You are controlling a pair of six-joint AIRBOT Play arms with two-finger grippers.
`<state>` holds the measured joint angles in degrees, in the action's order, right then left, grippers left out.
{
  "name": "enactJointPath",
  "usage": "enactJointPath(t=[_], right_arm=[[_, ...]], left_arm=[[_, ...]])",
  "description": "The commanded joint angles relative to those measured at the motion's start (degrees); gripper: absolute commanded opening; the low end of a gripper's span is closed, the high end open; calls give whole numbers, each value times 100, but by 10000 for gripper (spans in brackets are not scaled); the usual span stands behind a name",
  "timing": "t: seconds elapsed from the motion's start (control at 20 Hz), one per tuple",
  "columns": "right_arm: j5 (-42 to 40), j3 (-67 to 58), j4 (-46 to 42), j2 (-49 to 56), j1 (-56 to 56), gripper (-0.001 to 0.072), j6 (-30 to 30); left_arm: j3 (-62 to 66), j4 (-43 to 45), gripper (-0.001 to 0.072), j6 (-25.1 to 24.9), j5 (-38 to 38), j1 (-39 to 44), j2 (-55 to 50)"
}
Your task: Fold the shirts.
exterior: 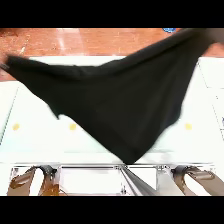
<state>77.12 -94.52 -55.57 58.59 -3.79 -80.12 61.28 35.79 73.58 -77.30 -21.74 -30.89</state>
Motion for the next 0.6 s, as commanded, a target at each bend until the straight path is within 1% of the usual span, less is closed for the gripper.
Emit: enactJointPath(t=[0.0,0.1,0.15,0.25,0.3,0.35,0.4,0.45,0.5,0.55], right_arm=[[-334,332,356,1386,-479,17,291],[-789,328,367,2210,-531,17,238],[-953,328,374,2590,-514,18,140],[-1054,328,470,3169,-417,18,-7],[-1038,328,472,3405,-369,21,-157],[-1012,328,470,3569,-317,93,-280],[-988,328,470,3676,-249,266,-378],[-938,328,428,3707,-146,431,-369],[-820,321,361,3681,-2,420,-374],[-487,258,293,3630,229,420,-372]], left_arm=[[-2216,55,25,-544,726,256,-243],[-3106,44,25,-647,1646,341,-542],[-3388,44,25,-846,2057,382,-739],[-3639,46,25,-1150,2638,452,-1152],[-3637,39,25,-1161,2774,485,-1375],[-3611,-7,26,-1161,2885,518,-1589],[-3582,-46,70,-1158,2964,542,-1766],[-3501,-42,319,-1158,2977,535,-1923],[-3351,37,505,-1143,2964,507,-2044],[-3073,339,510,-1141,2833,413,-2135]])
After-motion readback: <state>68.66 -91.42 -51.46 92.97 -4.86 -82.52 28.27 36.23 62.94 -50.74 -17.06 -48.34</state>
